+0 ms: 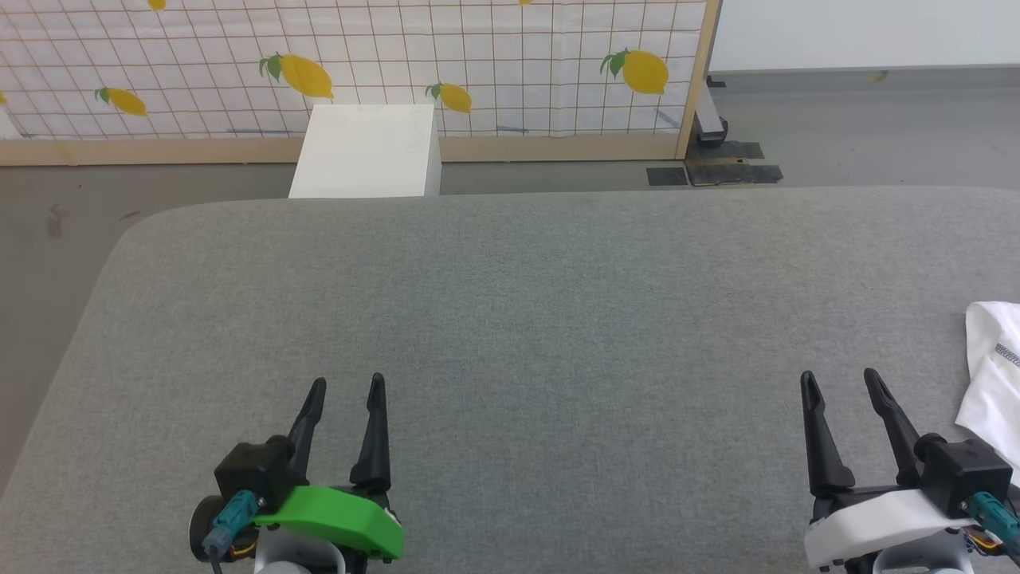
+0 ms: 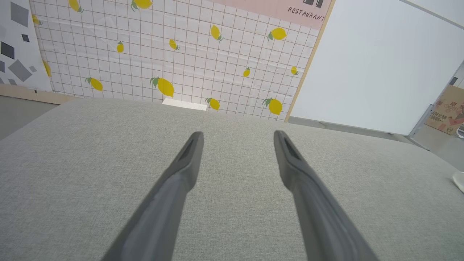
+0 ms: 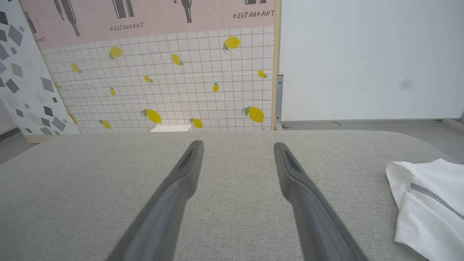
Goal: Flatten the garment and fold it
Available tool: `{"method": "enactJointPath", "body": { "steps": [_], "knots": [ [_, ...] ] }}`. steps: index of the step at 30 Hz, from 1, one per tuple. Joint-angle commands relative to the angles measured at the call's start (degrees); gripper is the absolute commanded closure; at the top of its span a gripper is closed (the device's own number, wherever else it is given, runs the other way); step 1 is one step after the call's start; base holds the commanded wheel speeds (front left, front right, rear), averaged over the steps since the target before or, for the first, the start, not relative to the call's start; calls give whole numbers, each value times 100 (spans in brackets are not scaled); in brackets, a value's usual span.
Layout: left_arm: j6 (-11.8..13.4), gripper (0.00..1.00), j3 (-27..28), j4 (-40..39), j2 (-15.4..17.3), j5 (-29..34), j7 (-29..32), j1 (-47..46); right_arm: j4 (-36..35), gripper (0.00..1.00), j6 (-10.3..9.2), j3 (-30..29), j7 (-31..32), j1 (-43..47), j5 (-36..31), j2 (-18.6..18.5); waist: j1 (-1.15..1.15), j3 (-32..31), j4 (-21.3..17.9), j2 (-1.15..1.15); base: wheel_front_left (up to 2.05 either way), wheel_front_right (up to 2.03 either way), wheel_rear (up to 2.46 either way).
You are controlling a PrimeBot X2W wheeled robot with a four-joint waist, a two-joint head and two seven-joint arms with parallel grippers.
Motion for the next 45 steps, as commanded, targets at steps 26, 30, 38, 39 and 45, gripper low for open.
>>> {"method": "enactJointPath", "body": {
  "steps": [26, 30, 38, 39, 45],
  "knots": [
    [22, 100, 3, -12, -1, 18, 22, 1, -2, 100, 1, 7, 24, 13, -5, 4, 1, 28, -1, 0, 0, 0, 0],
    [31, 100, 25, -43, -2, 72, 68, 6, -13, 100, 1, 20, 58, 2, -26, 4, 1, 30, -4, 0, 0, 0, 0],
    [49, 100, 71, -107, -3, 183, 164, 16, -37, 100, 0, 46, 126, -21, -67, 6, 1, 32, -9, 0, 0, 0, 0],
    [50, 100, 75, -114, -3, 195, 174, 17, -39, 100, 0, 49, 133, -24, -72, 6, 1, 33, -10, 0, 0, 0, 0],
    [63, 100, 109, -160, -4, 276, 244, 24, -56, 100, -1, 69, 183, -41, -102, 7, 1, 35, -13, 0, 0, 0, 0]
  ]
}}
